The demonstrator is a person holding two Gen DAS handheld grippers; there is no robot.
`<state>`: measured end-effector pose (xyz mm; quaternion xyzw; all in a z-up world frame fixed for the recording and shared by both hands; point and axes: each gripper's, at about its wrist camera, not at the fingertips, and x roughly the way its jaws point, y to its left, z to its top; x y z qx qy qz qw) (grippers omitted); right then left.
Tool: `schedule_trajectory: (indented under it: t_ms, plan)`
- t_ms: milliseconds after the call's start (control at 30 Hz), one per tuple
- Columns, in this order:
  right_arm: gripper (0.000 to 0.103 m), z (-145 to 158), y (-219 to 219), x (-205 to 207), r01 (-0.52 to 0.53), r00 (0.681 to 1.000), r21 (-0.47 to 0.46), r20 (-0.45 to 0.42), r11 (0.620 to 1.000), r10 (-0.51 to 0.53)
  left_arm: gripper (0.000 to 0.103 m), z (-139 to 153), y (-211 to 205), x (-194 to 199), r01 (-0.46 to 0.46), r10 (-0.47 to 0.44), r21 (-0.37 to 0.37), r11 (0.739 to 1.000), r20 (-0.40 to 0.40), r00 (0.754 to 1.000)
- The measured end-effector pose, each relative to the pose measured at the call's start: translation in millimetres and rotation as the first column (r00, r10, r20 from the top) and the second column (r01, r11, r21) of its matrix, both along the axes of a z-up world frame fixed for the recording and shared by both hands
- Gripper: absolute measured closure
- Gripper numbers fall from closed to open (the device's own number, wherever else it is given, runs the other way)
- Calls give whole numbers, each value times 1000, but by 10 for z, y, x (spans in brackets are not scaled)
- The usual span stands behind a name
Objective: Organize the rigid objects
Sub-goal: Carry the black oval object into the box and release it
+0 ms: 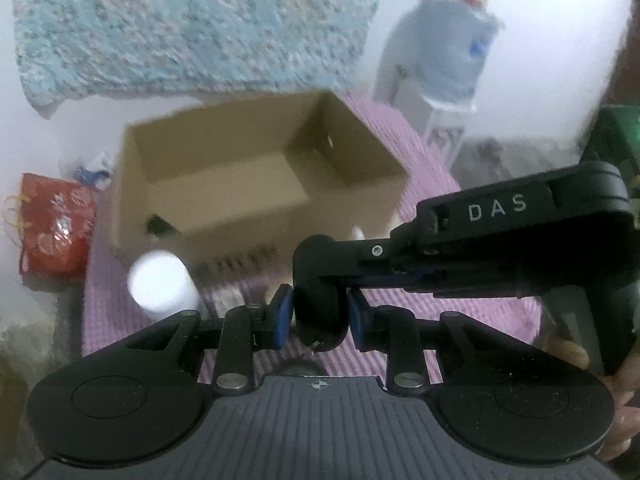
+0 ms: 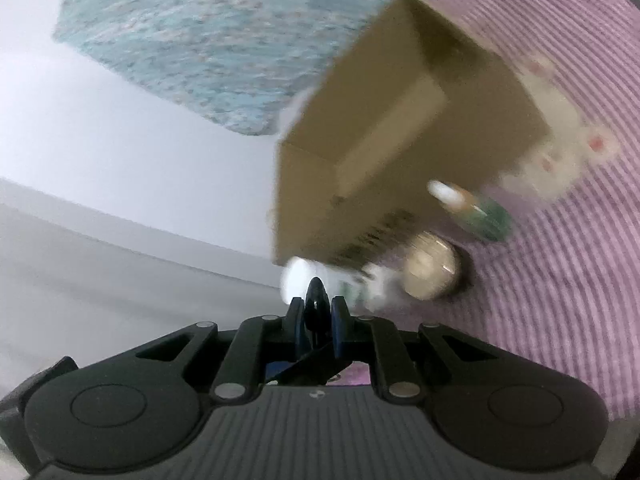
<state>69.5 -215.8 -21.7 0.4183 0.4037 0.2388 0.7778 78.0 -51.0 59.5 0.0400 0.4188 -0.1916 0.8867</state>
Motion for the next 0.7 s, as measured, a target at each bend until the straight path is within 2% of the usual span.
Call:
schedule_trajectory:
  t_ms: [200,300,467,700]
  plan:
    - [88,411,273,500,-65,994,-33,81,997,67,75,274,239,420,-70,71,-25,997,36,997]
    - [88,462,413,824,-84,993,-49,76,995,88,76,248,346,698,-103,103,-42,994,3,995]
    - [87,320,561,1322,-105,994,-63,25,992,107,76,59,484,1151,-140,135,-46,989,-84,987]
    - [87,-178,609,1799,-109,988,-47,-113,993,103,77,-362,507,1575,-151,150,13,988,-198,969]
